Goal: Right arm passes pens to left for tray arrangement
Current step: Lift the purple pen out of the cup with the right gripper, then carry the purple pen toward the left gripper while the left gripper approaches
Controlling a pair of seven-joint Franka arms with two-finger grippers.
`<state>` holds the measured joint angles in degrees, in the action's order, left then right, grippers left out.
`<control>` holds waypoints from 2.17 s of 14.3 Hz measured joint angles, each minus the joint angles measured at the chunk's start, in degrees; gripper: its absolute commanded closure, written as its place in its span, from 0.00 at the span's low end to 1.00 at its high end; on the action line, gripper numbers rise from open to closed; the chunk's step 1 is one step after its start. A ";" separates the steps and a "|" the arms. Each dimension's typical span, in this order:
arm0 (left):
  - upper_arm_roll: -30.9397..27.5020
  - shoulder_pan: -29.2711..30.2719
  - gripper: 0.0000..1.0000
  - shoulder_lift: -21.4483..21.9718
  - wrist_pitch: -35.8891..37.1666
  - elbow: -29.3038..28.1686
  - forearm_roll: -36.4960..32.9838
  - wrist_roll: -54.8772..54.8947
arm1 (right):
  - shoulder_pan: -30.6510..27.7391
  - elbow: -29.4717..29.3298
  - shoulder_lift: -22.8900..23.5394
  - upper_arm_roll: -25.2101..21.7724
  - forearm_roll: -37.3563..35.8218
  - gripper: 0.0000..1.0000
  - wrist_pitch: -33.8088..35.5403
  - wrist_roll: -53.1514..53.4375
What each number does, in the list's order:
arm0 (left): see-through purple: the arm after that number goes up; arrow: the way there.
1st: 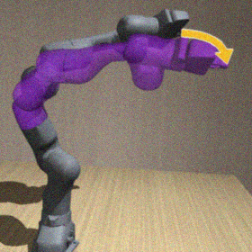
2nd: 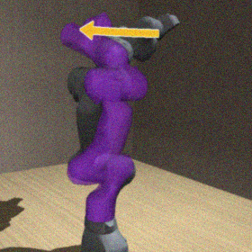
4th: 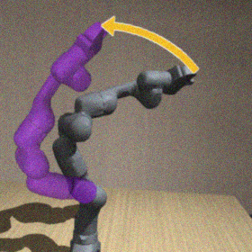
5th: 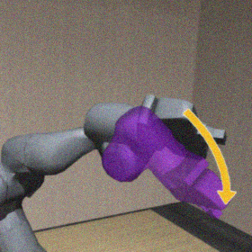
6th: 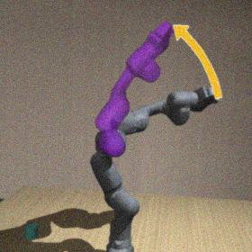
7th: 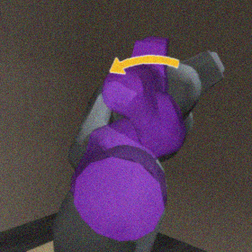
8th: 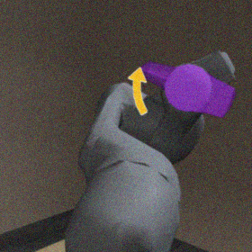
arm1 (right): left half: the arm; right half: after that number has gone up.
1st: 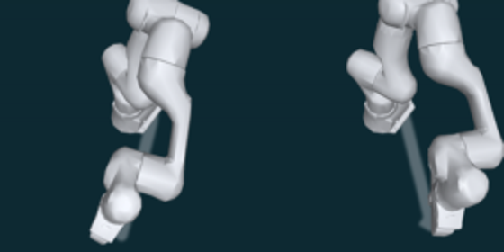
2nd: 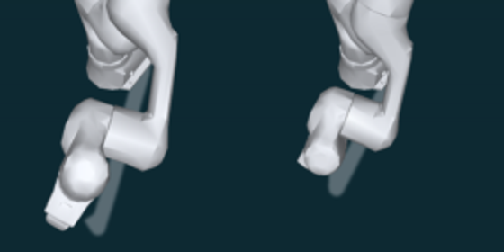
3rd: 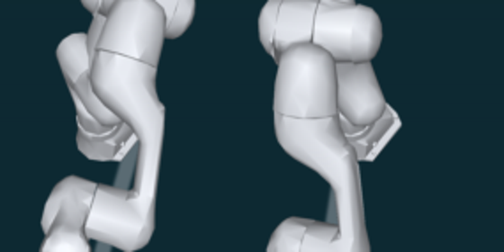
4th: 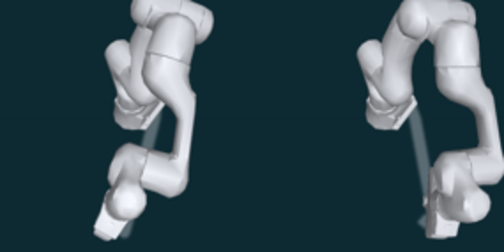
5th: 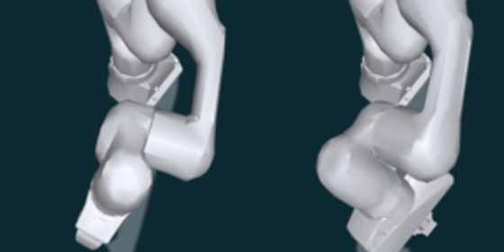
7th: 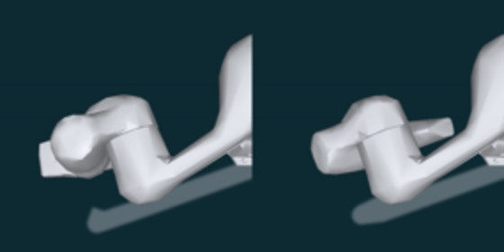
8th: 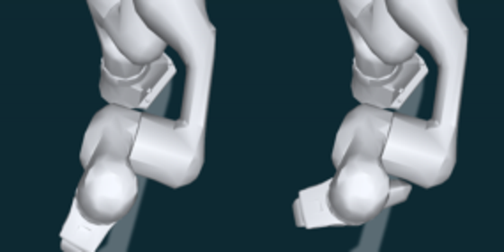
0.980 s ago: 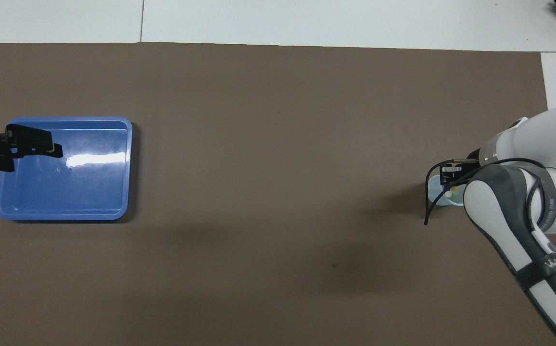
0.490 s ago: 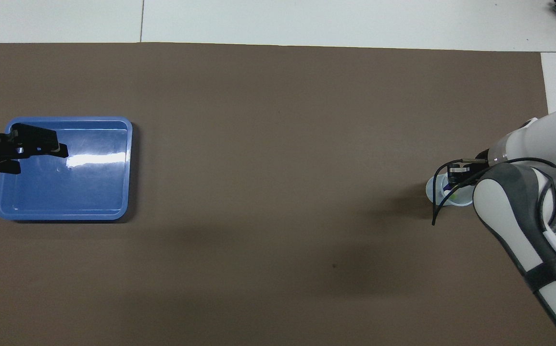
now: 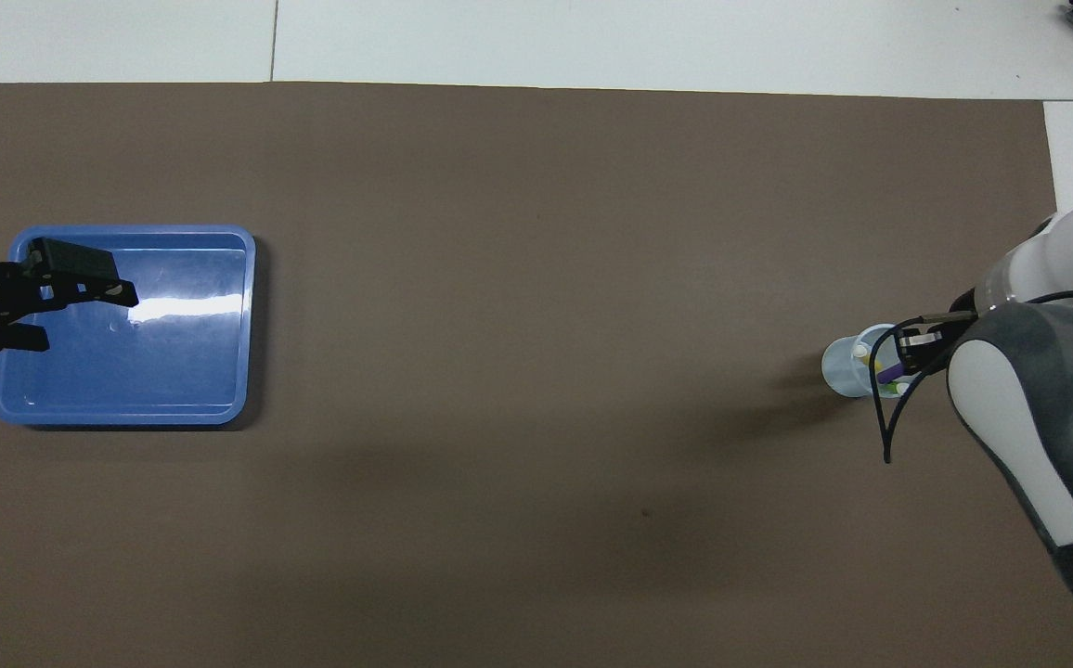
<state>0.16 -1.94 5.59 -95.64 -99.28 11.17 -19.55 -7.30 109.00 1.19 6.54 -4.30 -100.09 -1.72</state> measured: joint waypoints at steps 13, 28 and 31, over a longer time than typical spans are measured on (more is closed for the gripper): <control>0.13 -1.28 0.06 4.06 -5.16 -10.36 19.58 -3.33 | 0.62 -12.17 -3.66 7.48 17.64 1.00 4.96 8.30; 0.89 -16.85 0.01 7.41 -36.35 -23.41 42.21 -30.02 | 10.78 -5.77 -3.16 16.21 36.42 1.00 -20.63 41.71; 0.88 -20.34 0.02 7.42 -44.27 -24.88 44.03 -37.74 | 13.62 -4.15 -3.16 16.24 36.68 1.00 -26.81 46.43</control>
<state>1.04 -22.28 13.01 -139.90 -124.16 55.20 -57.29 6.31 104.85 -1.97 22.78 32.38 -126.89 44.71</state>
